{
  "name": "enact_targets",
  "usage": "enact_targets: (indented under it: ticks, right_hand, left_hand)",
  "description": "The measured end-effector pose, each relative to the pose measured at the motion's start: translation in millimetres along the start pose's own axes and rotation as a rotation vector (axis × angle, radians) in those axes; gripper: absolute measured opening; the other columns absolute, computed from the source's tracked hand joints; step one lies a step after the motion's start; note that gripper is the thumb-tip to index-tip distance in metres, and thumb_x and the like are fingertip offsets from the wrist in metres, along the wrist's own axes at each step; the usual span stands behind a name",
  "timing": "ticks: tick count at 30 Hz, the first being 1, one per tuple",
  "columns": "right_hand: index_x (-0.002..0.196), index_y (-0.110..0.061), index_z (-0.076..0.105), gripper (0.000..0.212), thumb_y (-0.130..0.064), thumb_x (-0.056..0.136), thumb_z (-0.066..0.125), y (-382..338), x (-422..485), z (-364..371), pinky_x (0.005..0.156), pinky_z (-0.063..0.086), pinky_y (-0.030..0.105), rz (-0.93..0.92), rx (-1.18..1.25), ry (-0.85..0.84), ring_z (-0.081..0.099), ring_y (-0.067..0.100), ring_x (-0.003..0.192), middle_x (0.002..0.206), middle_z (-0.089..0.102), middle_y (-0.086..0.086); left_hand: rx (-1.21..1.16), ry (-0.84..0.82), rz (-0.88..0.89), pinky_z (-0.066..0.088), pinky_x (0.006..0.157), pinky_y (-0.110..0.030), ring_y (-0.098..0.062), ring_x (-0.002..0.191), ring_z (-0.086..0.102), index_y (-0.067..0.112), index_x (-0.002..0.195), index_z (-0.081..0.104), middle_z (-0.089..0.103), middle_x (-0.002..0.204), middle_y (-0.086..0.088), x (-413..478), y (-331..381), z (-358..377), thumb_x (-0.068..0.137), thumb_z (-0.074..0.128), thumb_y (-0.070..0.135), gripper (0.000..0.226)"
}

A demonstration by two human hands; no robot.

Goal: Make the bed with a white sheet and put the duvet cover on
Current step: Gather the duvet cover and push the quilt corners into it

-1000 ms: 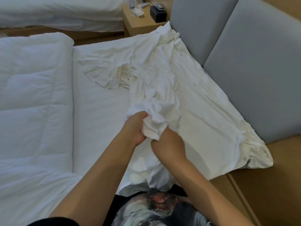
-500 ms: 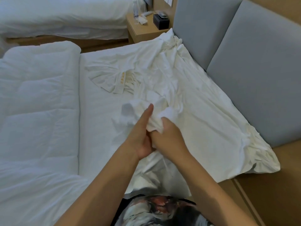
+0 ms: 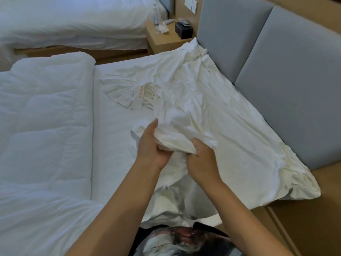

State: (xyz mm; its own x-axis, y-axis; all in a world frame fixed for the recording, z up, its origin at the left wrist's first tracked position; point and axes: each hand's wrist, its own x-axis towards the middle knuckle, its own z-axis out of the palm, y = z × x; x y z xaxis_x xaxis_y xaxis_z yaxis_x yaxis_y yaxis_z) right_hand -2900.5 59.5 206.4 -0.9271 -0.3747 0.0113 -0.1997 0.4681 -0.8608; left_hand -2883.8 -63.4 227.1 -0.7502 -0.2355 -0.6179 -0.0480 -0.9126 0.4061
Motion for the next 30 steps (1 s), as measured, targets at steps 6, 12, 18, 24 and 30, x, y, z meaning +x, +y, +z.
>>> enact_targets:
  ticks: [6, 12, 18, 24, 30]
  right_hand:
    - [0.112, -0.026, 0.056, 0.030, -0.019, 0.083, 0.051, -9, -27, 26, 0.068, 0.047, 0.027, 0.010, -0.057, -0.471, 0.060, 0.013, 0.082, 0.084, 0.058, -0.010]
    - [0.114, -0.026, 0.050, 0.038, -0.031, 0.079, 0.065, 20, -8, 7, 0.088, 0.040, 0.023, 0.149, 0.189, -0.177, 0.048, 0.007, 0.104, 0.115, 0.048, -0.008]
    - [0.123, -0.017, 0.058, 0.029, -0.014, 0.097, 0.044, 28, 8, 18, 0.090, 0.043, 0.028, 0.018, -0.179, -0.233, 0.055, 0.023, 0.111, 0.119, 0.062, 0.004]
    - [0.098, -0.019, 0.066, 0.024, -0.020, 0.087, 0.045, -77, 1, 49, 0.067, 0.045, 0.025, -0.356, 0.072, -0.023, 0.059, 0.011, 0.079, 0.086, 0.066, -0.007]
    - [0.098, -0.010, 0.068, 0.020, -0.007, 0.091, 0.049, -87, -11, 71, 0.082, 0.046, 0.039, -0.216, 0.049, -0.161, 0.058, 0.015, 0.087, 0.092, 0.065, 0.000]
  left_hand:
    - [0.437, 0.067, -0.201, 0.043, 0.089, -0.027, -0.028, 0.106, 0.063, -0.005, 0.117, 0.054, 0.062, 0.111, -0.031, -14, -5, -25, 0.101, 0.036, 0.007, 0.027]
    - [0.387, -0.163, -0.239, 0.058, 0.068, -0.038, -0.031, 0.081, 0.070, -0.002, 0.097, 0.071, 0.070, 0.092, -0.019, -13, 13, -30, 0.081, 0.060, 0.020, 0.029]
    - [0.375, -0.354, -0.326, 0.057, 0.062, -0.032, -0.027, 0.071, 0.070, -0.006, 0.093, 0.069, 0.070, 0.081, -0.017, -44, 28, -44, 0.052, 0.083, 0.005, 0.044]
    - [0.422, -0.071, 0.237, 0.057, 0.065, -0.027, -0.016, 0.081, 0.070, 0.006, 0.104, 0.064, 0.073, 0.086, -0.007, -38, 50, -64, 0.098, 0.045, 0.021, 0.025]
    - [0.786, -0.070, 0.329, 0.055, 0.069, -0.023, -0.012, 0.087, 0.070, 0.027, 0.091, 0.074, 0.074, 0.092, 0.000, -70, 66, -83, 0.082, 0.053, 0.055, 0.036]
